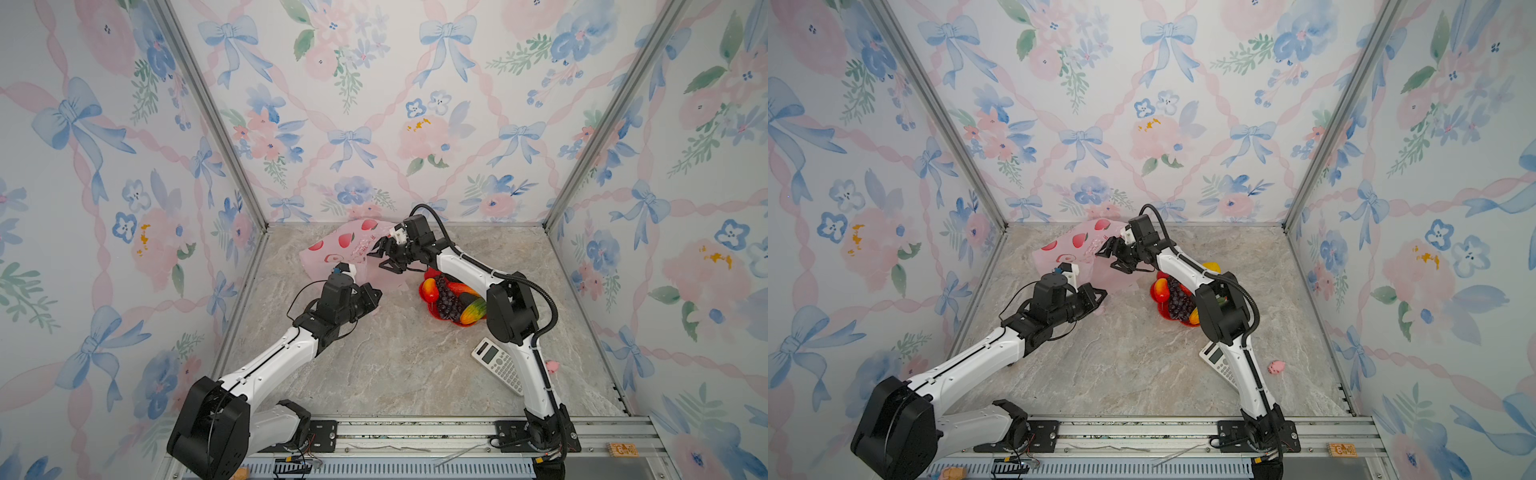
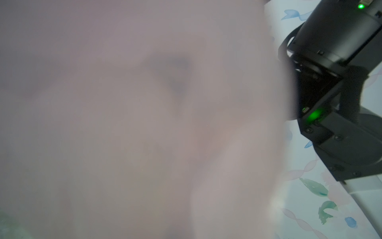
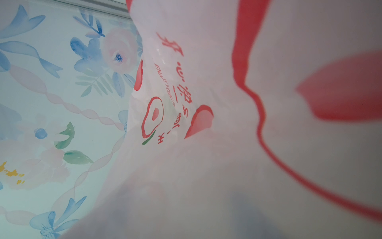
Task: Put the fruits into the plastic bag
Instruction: 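Withdraw the right gripper from the bag away from the bowl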
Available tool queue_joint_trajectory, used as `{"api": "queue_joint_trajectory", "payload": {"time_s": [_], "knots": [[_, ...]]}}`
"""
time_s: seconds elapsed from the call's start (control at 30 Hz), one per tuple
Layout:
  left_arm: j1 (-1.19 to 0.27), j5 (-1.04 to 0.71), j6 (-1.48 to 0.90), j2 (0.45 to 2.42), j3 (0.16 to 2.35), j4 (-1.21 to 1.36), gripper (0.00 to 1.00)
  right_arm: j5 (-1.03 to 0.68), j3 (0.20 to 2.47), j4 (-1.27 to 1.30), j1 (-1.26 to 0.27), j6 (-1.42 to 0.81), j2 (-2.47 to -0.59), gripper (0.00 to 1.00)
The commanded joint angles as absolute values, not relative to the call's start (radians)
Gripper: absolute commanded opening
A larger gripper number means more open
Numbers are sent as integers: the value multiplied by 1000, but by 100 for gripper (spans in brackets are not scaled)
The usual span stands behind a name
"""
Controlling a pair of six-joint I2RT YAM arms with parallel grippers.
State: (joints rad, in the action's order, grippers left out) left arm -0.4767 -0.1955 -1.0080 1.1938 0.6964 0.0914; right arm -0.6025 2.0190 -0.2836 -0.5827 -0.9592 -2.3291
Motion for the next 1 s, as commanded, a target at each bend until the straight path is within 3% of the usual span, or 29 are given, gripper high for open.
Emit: {"api": "queue_joint_trajectory", "payload": {"time_s": [0.0, 0.33, 0.37, 0.4, 0.63, 0.73, 0.87, 0.97], "knots": [[-468, -205, -1022, 1174, 675, 114, 0, -589, 2005, -409, -572, -870, -2216, 78], [-444, -194, -1049, 1148, 633, 155, 0, -575, 1945, -612, -552, -704, -2030, 82], [-439, -195, -1051, 1145, 630, 159, 0, -565, 1936, -633, -551, -686, -2002, 86], [-436, -193, -1052, 1142, 627, 165, 0, -547, 1933, -663, -548, -661, -1973, 97], [-426, -212, -1055, 1127, 616, 181, 0, -233, 1923, -931, -505, -473, -1763, 96], [-420, -225, -1055, 1127, 612, 182, 0, -221, 1724, -800, -408, -559, -1564, 96], [-415, -239, -1051, 1127, 617, 180, 0, -416, 1287, -417, -158, -953, -1306, 96], [-413, -243, -1046, 1122, 622, 175, 0, -471, 1221, -525, -44, -952, -1229, 96]]}}
